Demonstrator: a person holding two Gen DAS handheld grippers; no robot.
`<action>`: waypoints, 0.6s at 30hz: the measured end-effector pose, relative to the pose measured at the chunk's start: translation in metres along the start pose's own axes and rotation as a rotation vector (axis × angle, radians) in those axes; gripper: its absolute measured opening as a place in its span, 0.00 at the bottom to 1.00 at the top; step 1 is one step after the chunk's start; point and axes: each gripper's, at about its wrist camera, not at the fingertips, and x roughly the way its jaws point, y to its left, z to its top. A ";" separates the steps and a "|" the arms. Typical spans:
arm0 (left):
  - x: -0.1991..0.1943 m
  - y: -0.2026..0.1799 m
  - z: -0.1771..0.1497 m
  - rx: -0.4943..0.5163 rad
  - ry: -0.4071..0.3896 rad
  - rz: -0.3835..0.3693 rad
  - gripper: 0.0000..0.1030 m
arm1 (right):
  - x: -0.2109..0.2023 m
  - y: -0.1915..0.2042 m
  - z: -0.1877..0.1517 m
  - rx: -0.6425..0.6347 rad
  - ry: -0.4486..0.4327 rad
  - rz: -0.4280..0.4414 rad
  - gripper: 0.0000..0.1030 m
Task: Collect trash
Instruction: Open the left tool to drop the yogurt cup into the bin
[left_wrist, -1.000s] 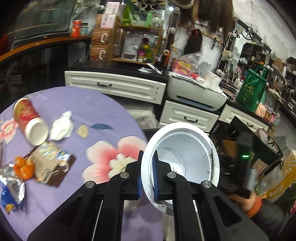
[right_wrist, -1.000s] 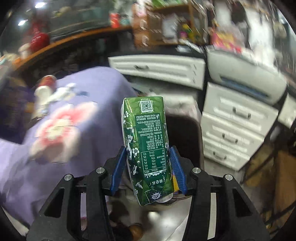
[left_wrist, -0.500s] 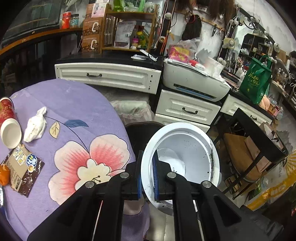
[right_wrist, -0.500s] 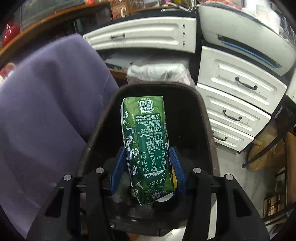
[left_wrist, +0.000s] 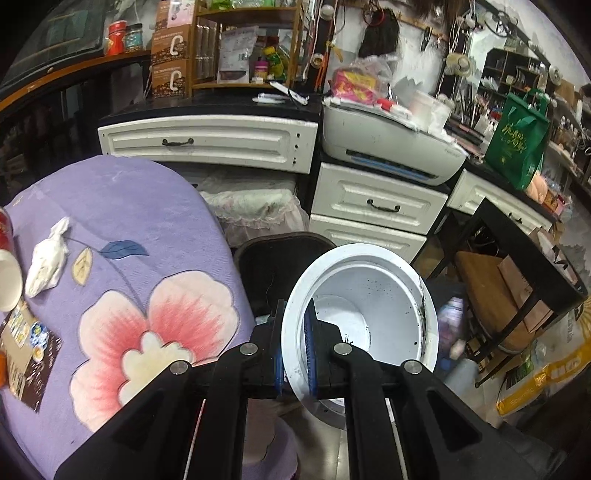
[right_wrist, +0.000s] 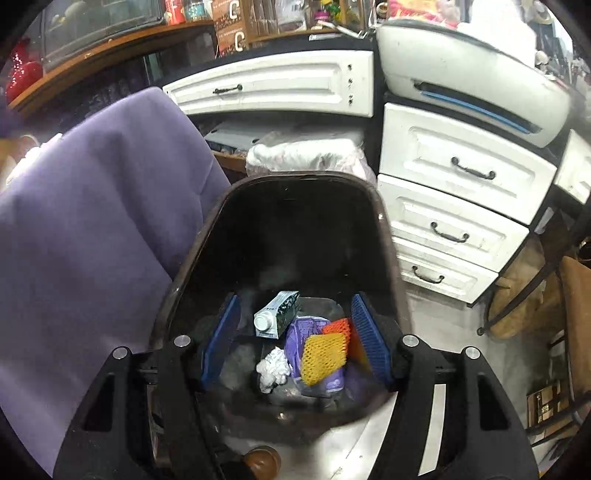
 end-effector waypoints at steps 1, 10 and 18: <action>0.006 -0.003 0.001 0.009 0.012 0.004 0.09 | -0.010 -0.003 -0.004 -0.006 -0.010 -0.014 0.61; 0.062 -0.033 0.006 0.074 0.100 0.046 0.09 | -0.073 -0.034 -0.037 0.014 -0.044 -0.052 0.62; 0.104 -0.051 0.002 0.111 0.176 0.078 0.09 | -0.116 -0.064 -0.065 0.096 -0.059 -0.055 0.62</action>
